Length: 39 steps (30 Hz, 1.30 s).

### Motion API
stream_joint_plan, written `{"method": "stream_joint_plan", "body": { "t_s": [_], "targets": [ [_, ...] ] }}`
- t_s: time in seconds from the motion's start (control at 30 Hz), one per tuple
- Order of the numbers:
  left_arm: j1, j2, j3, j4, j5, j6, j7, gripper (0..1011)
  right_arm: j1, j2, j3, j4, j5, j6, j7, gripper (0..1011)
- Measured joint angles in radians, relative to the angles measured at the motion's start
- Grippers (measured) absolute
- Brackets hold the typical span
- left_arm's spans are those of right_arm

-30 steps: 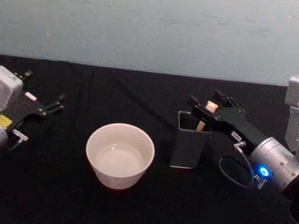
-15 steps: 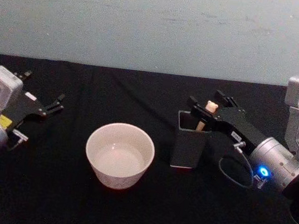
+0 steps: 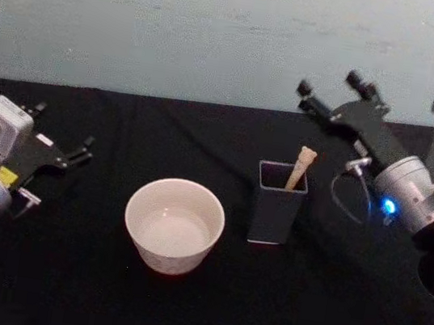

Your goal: Pick up the stirring spoon with one hand, stir inside the cup, then place it back in its original position.

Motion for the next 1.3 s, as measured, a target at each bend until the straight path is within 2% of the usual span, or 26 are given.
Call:
{"method": "stream_joint_plan", "body": {
  "t_s": [0.13,0.23,0.47,0.67,0.87,1.3],
  "targets": [
    [0.0,0.0,0.0,0.0,0.0,0.0,0.0,1001,-0.009,-0.026,0.036,-0.006,-0.061,-0.032,-0.107,1002],
    [0.0,0.0,0.0,0.0,0.0,0.0,0.0,1001,-0.021,-0.041,0.055,-0.002,-0.09,-0.03,-0.166,1002],
    [0.0,0.0,0.0,0.0,0.0,0.0,0.0,1001,-0.039,-0.064,0.068,0.062,-0.159,0.002,-0.255,1002],
    [0.0,0.0,0.0,0.0,0.0,0.0,0.0,1001,-0.053,-0.082,0.075,0.135,-0.188,0.026,-0.283,1002],
    [0.0,0.0,0.0,0.0,0.0,0.0,0.0,1001,-0.052,-0.096,0.092,0.176,-0.184,0.045,-0.272,1002],
    [0.0,0.0,0.0,0.0,0.0,0.0,0.0,1001,-0.052,-0.095,0.089,0.171,-0.184,0.042,-0.273,1002]
  ]
}}
